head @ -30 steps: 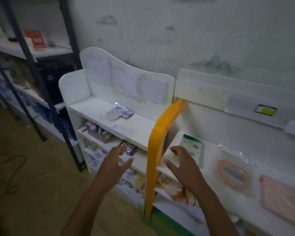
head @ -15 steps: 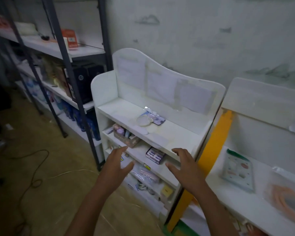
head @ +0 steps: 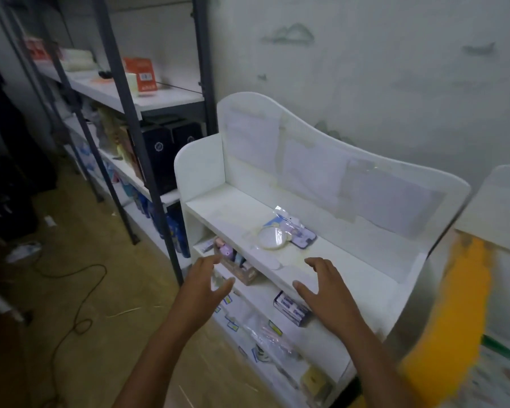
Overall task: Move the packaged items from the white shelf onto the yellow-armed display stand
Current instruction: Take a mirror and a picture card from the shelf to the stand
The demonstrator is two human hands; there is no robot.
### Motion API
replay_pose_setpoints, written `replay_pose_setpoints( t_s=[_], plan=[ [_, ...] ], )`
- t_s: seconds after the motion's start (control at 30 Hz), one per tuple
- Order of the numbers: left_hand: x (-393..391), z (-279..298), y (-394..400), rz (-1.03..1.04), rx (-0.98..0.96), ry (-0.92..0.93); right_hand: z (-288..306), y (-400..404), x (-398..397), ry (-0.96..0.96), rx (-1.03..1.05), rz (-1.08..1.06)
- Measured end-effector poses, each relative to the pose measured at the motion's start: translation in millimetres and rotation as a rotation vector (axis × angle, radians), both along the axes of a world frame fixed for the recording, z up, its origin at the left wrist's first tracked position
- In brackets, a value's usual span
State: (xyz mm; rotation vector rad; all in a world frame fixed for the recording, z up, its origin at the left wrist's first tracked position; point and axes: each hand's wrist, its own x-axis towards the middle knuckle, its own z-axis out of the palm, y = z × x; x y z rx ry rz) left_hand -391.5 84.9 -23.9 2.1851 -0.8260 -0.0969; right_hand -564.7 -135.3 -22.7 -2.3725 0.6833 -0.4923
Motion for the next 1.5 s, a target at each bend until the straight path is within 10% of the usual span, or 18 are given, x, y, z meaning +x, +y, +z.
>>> replay_pose_setpoints(
  t_s=[0.87, 1.3, 1.5],
  plan=[
    [193, -70, -205, -0.296, 0.184, 0.213, -55, -116, 138, 0.129, 0.07, -0.327],
    [218, -98, -241, -0.303, 0.522, -0.071, -73, -120, 171, 0.128, 0.09, -0.439],
    [228, -92, -246, -0.293, 0.505, 0.166, -73, -121, 172, 0.144, 0.09, -0.46]
  ],
)
